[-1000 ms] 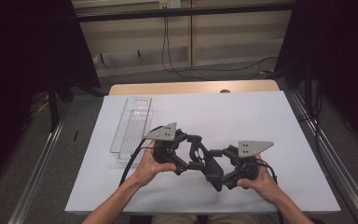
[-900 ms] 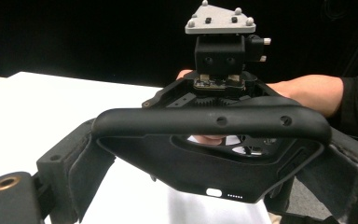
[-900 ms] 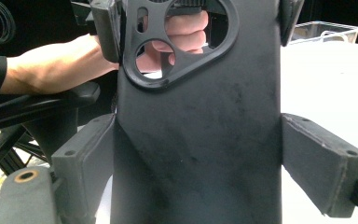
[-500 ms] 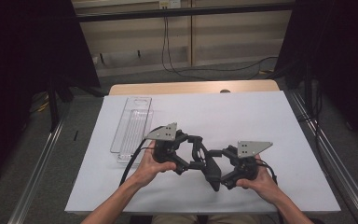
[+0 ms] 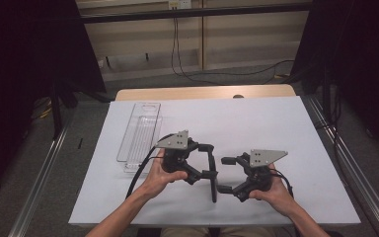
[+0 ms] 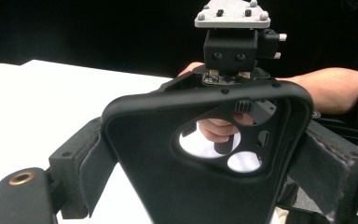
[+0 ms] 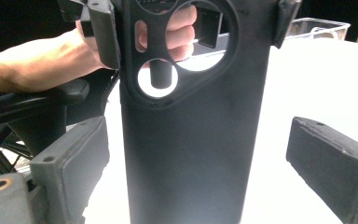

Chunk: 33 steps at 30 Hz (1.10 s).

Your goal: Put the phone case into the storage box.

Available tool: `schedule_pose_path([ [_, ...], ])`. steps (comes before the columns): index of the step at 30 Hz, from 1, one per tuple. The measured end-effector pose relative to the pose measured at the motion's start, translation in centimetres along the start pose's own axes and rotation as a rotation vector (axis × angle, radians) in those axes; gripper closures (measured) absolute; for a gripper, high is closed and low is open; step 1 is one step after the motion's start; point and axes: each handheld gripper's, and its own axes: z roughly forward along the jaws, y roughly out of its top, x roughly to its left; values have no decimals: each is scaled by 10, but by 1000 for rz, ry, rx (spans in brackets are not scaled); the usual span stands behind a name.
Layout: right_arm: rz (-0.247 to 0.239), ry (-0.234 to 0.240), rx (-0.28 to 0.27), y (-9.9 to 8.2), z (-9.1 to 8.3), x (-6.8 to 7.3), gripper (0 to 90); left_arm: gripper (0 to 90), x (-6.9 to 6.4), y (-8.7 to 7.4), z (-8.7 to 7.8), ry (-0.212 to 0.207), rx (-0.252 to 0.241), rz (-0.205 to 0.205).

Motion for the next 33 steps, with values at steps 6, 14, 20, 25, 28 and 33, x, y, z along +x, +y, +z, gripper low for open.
schedule_pose_path([
  [6, 10, -31, -11, 0, -4, -2, 4, 138, 2, 2, -5, 37, 5, -5],
  [14, 34, -125, -14, 0, -12, -5, 0, 137, 4, 2, -13, 106, -24, -24],
  [20, 47, -190, -13, -1, -15, -8, 0, 137, 4, 3, -19, 161, -44, -30],
  [25, 32, -249, -16, 0, -18, -6, 0, 137, 3, 5, -25, 202, -46, -45],
  [28, 22, -294, -11, 1, -20, -4, 0, 137, 3, 6, -28, 220, -54, -43],
  [33, 13, -377, -50, -2, -26, -1, 0, 136, 2, 5, -34, 262, -58, -56],
])
